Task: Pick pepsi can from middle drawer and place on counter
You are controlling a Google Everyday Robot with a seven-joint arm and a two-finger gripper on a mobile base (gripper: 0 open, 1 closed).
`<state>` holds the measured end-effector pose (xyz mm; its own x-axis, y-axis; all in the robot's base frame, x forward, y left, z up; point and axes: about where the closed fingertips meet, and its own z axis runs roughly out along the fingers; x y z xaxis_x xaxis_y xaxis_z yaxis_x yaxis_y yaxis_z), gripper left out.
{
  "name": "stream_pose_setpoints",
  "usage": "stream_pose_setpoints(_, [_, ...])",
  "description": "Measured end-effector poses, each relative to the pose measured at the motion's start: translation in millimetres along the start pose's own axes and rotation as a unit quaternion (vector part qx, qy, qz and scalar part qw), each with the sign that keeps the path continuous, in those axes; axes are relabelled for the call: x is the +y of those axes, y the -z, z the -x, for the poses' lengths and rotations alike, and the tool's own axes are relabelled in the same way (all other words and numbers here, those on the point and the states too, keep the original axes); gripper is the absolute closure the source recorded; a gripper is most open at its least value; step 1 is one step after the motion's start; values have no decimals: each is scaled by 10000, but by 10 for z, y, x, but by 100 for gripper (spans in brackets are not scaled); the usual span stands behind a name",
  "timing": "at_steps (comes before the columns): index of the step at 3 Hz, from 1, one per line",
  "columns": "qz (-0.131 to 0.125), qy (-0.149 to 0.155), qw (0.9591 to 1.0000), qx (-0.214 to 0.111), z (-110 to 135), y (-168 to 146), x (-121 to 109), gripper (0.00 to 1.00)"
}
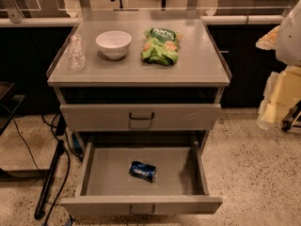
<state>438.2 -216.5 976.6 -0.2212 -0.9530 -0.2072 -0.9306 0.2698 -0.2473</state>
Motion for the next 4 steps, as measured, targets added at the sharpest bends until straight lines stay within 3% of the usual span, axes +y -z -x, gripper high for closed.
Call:
stream_pose_setpoints(2, [74, 84, 9998, 150, -26, -148, 40, 0])
stream_pose_setpoints(4, [-125, 169, 9983, 535, 27, -638, -9, 0])
